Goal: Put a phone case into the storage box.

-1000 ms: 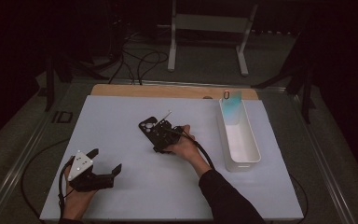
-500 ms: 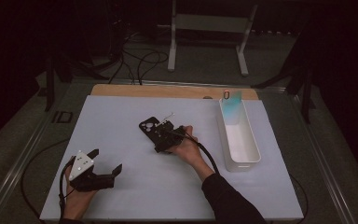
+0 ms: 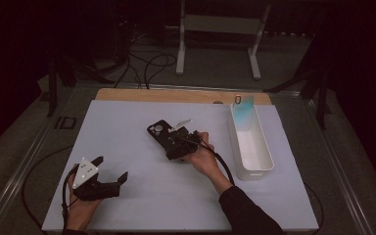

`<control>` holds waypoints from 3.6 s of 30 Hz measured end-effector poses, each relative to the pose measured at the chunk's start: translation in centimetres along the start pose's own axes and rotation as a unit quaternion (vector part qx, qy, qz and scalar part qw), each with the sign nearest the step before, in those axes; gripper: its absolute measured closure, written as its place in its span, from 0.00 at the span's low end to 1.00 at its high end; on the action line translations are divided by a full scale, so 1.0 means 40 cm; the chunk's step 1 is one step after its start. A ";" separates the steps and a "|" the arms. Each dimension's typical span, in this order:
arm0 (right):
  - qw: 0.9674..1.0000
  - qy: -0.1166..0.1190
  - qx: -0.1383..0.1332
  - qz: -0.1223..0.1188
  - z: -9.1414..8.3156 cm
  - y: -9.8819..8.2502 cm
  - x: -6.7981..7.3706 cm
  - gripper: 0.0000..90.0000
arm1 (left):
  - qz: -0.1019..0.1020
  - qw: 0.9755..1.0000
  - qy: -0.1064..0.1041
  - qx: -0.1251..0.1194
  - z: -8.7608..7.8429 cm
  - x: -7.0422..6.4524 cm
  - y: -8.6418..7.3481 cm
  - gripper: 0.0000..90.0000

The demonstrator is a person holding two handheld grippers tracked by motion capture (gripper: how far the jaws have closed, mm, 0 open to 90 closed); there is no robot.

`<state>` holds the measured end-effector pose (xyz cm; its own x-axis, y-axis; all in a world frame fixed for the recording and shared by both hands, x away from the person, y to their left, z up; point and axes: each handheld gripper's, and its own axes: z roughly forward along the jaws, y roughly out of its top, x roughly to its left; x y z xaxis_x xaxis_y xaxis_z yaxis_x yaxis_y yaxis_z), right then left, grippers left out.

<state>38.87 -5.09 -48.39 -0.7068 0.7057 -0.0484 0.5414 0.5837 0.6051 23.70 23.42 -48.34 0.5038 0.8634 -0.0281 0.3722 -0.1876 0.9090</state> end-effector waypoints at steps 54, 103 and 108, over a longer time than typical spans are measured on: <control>0.982 0.049 -0.178 -0.036 -0.201 -0.070 0.077 0.16 | -0.064 0.995 -0.075 0.015 0.123 -0.068 0.160 0.17; 0.974 0.098 -0.201 -0.028 -0.202 -0.075 0.086 0.11 | -0.085 0.984 -0.154 -0.012 0.158 -0.136 0.180 0.95; 0.974 0.094 -0.205 -0.024 -0.222 -0.081 0.064 0.11 | -0.073 0.986 -0.147 -0.009 0.157 -0.140 0.175 0.95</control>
<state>31.26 -8.73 -43.40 -0.8187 0.5729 0.0376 0.3052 0.3788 0.8737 28.40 14.34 -44.43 0.6511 0.7067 -0.2769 0.4455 -0.0604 0.8933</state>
